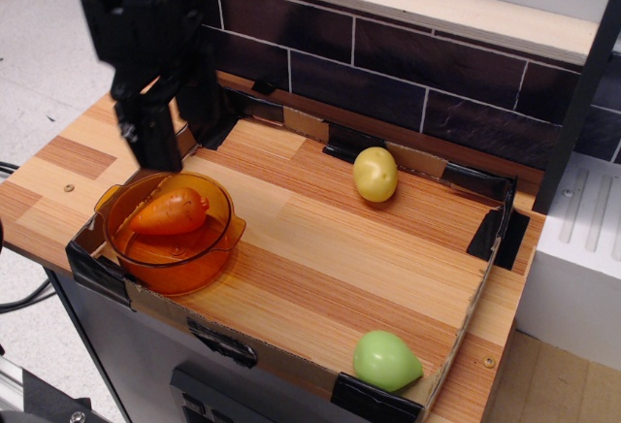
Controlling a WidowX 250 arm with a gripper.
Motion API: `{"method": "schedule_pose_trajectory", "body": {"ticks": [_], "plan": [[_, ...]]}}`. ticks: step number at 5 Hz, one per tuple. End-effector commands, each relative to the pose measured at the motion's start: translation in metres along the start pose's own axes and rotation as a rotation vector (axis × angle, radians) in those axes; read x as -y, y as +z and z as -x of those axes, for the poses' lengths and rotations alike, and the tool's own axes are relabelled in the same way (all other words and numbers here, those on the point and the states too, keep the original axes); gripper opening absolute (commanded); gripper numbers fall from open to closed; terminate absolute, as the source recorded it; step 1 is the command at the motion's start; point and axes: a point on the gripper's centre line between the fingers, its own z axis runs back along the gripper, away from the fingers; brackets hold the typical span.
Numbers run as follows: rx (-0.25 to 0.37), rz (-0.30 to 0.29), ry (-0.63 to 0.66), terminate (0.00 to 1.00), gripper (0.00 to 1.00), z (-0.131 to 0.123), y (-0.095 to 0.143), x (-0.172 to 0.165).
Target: Take carrot out of pot
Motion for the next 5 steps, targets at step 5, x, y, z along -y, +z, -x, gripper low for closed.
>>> {"method": "schedule_pose_trajectory", "body": {"ticks": [5], "plan": [[0.095, 0.088, 0.036, 0.00, 1.00, 0.003, -0.033, -0.009]]}}
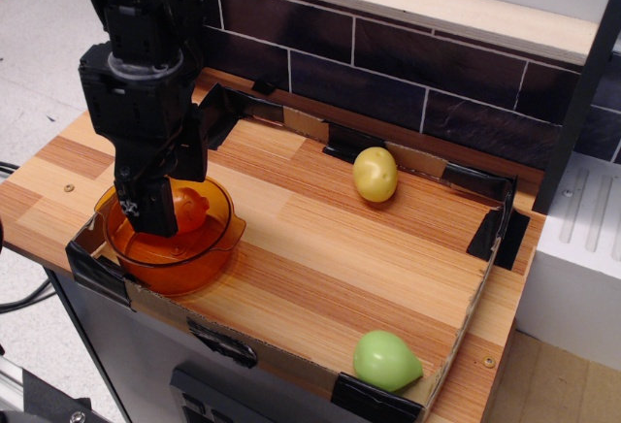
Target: Take carrot out of pot
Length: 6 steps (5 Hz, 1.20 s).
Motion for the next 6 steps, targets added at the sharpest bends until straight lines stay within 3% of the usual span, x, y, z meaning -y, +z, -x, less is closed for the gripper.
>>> {"method": "schedule_pose_trajectory", "body": {"ticks": [1, 6], "plan": [[0.028, 0.030, 0.001, 0.00, 1.00, 0.001, -0.004, 0.002], [0.088, 0.041, 0.004, 0.00, 1.00, -0.002, -0.030, 0.000]]}}
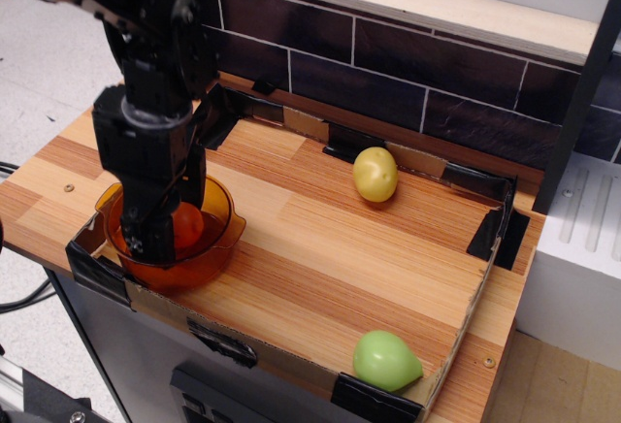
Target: Take carrot out of pot
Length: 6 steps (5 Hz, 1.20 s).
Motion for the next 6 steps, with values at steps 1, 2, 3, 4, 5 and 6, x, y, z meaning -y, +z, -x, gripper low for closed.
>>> {"method": "schedule_pose_trajectory", "body": {"ticks": [1, 2, 3, 4, 5, 6], "plan": [[0.017, 0.031, 0.000, 0.00, 1.00, 0.001, -0.002, 0.001], [0.004, 0.035, 0.002, 0.00, 0.00, 0.001, 0.002, 0.002], [-0.002, 0.052, 0.024, 0.00, 0.00, -0.002, 0.012, 0.005], [-0.050, 0.087, 0.060, 0.00, 0.00, -0.008, 0.036, 0.010], [-0.107, 0.141, 0.105, 0.00, 0.00, -0.011, 0.063, 0.015], [-0.146, 0.213, 0.151, 0.00, 0.00, 0.002, 0.081, 0.016]]}}
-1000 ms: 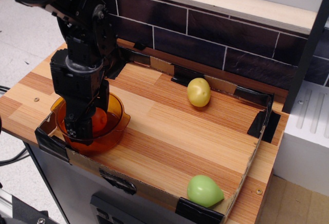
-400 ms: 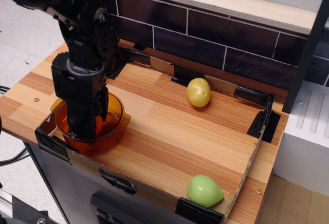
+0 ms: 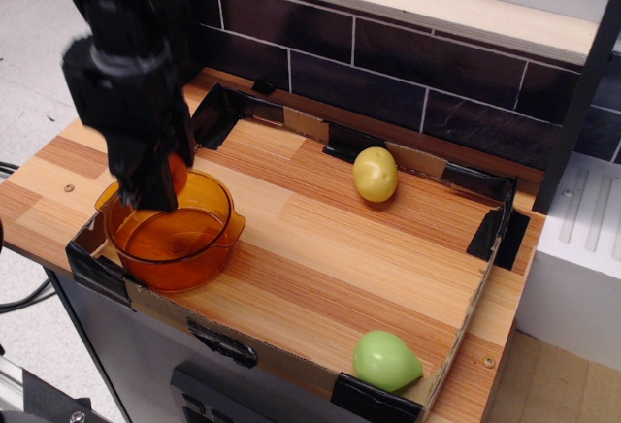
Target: Take carrot out of pot
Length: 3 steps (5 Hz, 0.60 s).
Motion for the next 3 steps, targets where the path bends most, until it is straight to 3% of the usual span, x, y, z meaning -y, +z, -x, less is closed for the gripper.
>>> {"method": "schedule_pose_trajectory", "body": {"ticks": [1, 3], "plan": [[-0.031, 0.003, 0.019, 0.00, 0.00, 0.048, 0.015, 0.009], [-0.043, -0.078, -0.018, 0.00, 0.00, 0.101, -0.011, 0.002]]}}
